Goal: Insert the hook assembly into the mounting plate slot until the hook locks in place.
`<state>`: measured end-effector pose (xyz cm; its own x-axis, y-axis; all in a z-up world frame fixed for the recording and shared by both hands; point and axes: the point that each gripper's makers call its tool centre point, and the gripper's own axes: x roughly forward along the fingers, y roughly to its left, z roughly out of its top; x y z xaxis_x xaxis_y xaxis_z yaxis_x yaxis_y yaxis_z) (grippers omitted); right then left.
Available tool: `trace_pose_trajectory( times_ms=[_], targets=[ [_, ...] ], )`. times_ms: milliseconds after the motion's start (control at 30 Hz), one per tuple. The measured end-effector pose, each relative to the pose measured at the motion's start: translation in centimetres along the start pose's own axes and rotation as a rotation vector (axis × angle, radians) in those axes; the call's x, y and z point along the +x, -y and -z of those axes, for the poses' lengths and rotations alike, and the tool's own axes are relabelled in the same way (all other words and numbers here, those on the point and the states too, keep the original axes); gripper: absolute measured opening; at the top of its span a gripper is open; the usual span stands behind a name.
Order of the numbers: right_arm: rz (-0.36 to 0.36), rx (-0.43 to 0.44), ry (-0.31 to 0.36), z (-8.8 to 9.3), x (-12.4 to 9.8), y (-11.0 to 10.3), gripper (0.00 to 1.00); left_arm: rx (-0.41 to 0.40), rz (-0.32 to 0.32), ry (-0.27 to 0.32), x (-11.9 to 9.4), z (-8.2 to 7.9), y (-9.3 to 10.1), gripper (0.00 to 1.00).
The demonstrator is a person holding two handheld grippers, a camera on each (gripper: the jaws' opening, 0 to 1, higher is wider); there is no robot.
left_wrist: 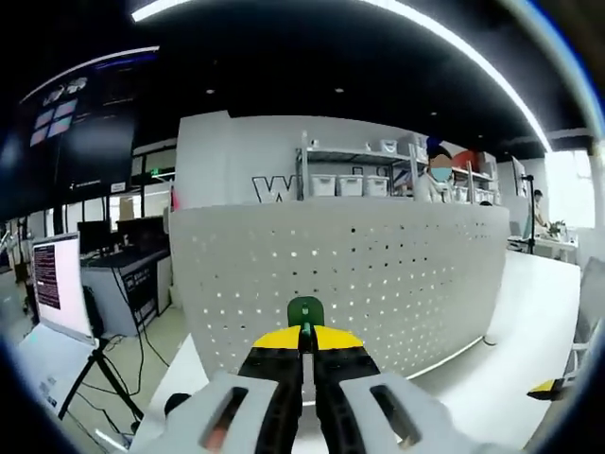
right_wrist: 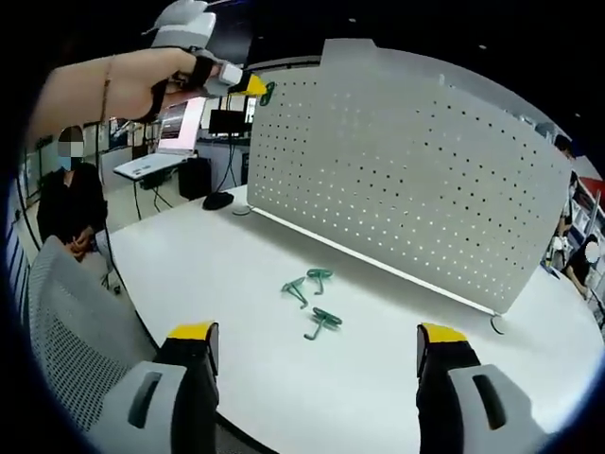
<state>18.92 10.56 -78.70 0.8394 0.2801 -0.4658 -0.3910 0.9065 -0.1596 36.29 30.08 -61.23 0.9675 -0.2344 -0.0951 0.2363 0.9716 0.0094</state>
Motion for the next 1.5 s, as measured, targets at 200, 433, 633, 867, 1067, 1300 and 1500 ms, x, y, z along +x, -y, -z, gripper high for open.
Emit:
trace_pose_trajectory(
  times_ms=[200, 433, 633, 867, 1067, 1300, 1500],
  targets=[
    [-0.018, 0.004, 0.002, -0.1, 0.1, -0.4, 0.84, 0.022, -0.024, 0.031, 1.4, -1.4, -0.6, 0.01],
    [-0.002, -0.016, -0.006, 0.0, 0.1, 0.0, 0.83, 0.036, -0.039, 0.063, 3.4, -2.7, -0.5, 0.01],
    [-0.001, -0.001, 0.002, -0.1, 0.0, 0.1, 0.83, 0.042, -0.061, 0.071, 4.9, -3.3, -0.7, 0.01],
    [-0.012, 0.001, -0.006, 0.1, 0.1, -0.1, 0.82, 0.030, -0.077, 0.098, 7.0, -4.5, -1.2, 0.01],
    [-0.014, 0.005, -0.007, 0.1, 0.2, -0.1, 0.81, 0.037, -0.089, 0.111, 8.5, -5.0, -1.2, 0.01],
    [-0.025, 0.007, -0.013, 0.3, 0.3, -0.2, 0.79, 0.020, -0.104, 0.113, 9.4, -4.7, -1.3, 0.01],
    [-0.027, 0.011, -0.017, 0.3, 0.3, -0.2, 0.79, 0.022, -0.101, 0.120, 10.0, -4.8, -1.2, 0.01]
  ],
)
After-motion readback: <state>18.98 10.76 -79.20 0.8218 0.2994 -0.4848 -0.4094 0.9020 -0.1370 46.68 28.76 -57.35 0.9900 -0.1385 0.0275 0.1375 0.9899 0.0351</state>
